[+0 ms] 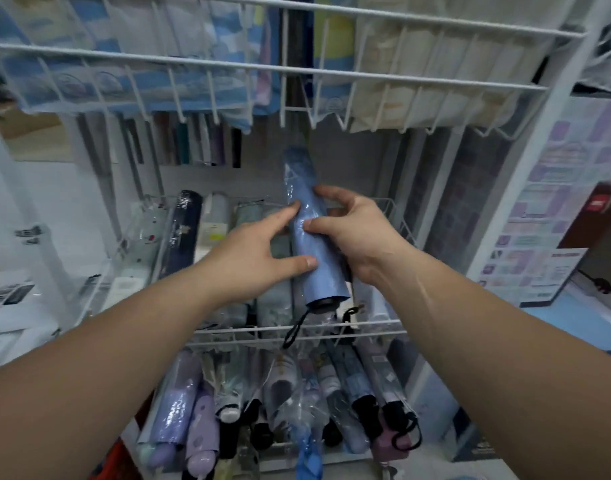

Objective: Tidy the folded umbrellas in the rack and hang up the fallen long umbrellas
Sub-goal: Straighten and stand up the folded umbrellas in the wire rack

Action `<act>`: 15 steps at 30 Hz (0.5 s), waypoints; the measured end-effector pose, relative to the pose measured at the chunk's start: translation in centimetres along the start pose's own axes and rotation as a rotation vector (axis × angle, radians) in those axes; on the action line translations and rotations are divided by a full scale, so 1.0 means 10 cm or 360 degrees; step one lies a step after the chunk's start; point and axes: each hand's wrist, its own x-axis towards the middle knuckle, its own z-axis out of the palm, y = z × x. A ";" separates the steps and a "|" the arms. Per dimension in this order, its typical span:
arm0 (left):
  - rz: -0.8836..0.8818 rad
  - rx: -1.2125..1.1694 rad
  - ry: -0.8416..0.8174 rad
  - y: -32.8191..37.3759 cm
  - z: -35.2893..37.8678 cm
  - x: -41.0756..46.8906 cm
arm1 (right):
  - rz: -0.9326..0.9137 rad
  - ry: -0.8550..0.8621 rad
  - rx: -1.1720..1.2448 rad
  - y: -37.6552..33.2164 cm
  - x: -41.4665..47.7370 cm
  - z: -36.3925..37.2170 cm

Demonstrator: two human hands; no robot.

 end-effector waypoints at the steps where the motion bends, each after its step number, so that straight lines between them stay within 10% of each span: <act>1: 0.0019 -0.0021 -0.0066 0.09 0.11 0.05 | -0.0008 0.0030 -0.0058 0.01 -0.02 -0.13; 10: 0.0060 -0.0315 -0.0380 0.56 1.00 0.70 | 0.0021 0.0358 -0.0333 0.39 0.09 -1.09; 15: 0.0009 -0.0146 -0.0561 0.39 1.24 0.90 | 0.0123 0.0135 -0.1091 0.49 0.08 -1.10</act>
